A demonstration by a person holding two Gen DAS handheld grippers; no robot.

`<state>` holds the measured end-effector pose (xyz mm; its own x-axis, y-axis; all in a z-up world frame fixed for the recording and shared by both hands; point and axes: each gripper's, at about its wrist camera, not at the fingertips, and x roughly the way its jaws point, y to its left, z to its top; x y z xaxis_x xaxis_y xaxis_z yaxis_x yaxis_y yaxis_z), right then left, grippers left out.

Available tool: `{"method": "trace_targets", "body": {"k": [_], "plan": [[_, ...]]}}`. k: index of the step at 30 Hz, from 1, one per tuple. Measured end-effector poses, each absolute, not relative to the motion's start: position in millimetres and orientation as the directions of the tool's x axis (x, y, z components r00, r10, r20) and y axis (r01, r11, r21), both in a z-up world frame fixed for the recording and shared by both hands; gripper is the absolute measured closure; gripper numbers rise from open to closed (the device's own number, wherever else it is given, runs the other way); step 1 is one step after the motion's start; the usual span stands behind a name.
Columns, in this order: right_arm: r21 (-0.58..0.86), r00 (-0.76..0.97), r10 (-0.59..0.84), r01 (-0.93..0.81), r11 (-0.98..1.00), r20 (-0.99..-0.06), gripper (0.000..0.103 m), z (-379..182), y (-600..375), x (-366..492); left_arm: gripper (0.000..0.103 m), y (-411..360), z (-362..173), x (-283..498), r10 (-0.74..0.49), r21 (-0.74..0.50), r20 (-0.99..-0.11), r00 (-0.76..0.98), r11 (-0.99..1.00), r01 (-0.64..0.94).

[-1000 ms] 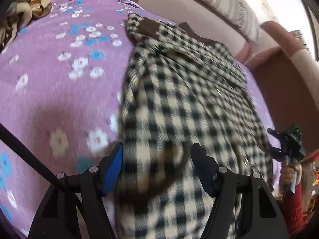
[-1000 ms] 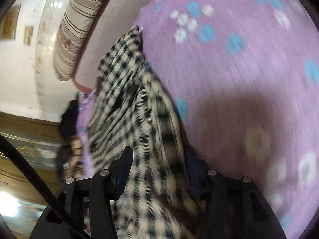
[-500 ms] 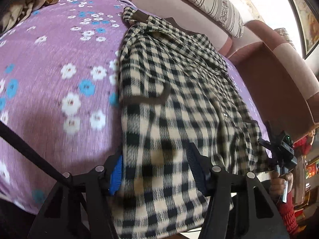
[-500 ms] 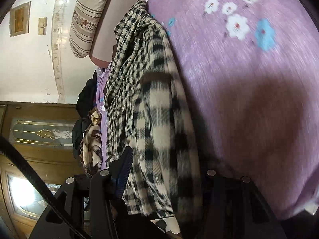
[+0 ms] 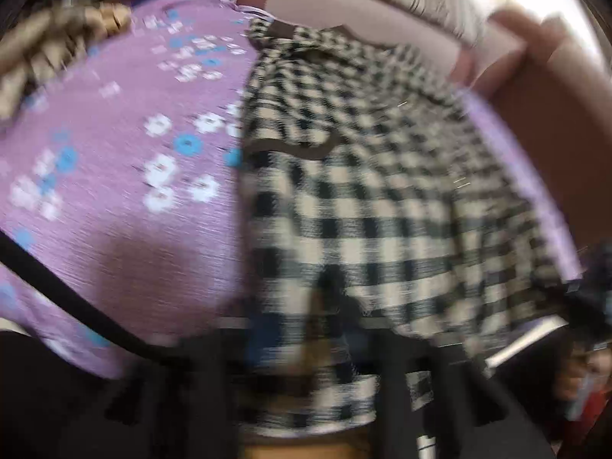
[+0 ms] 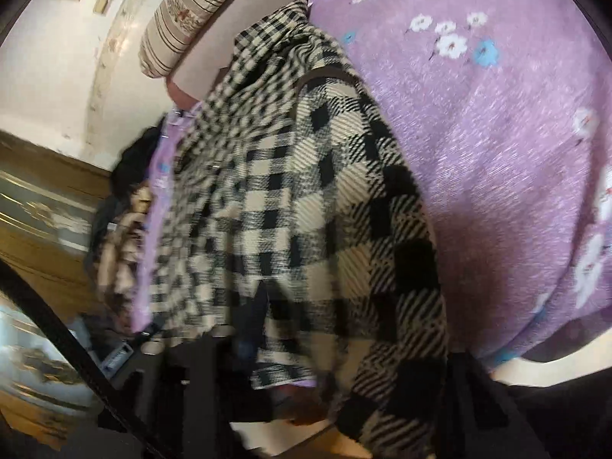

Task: Fold large clothes

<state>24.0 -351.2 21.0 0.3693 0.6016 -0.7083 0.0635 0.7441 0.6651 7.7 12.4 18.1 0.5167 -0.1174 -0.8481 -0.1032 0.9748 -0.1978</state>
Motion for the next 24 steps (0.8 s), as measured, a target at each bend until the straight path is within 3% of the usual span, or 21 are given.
{"method": "trace_targets", "body": {"k": [1,4,13,24], "plan": [[0.647,0.373,0.582,0.068,0.76,-0.722,0.091,21.4,-350.8,23.0,0.097,15.3,19.8,8.3,-0.13,-0.212,-0.848,0.513,0.972,-0.104],[0.66,0.4,0.579,0.091,0.746,-0.71,0.095,24.2,-354.8,20.5,0.097,30.1,30.9,2.6,-0.146,-0.248,-0.836,0.529,0.961,-0.126],[0.695,0.416,0.62,0.042,0.718,-0.665,0.096,43.7,-353.7,-9.8,0.097,47.6,42.0,-36.5,-0.124,-0.241,-0.829,0.545,0.959,-0.149],[0.621,0.376,0.594,-0.058,0.781,-0.712,0.096,59.5,-337.2,-11.1,0.1,62.1,45.9,-45.1,-0.176,-0.306,-0.809,0.561,0.941,-0.146]]}}
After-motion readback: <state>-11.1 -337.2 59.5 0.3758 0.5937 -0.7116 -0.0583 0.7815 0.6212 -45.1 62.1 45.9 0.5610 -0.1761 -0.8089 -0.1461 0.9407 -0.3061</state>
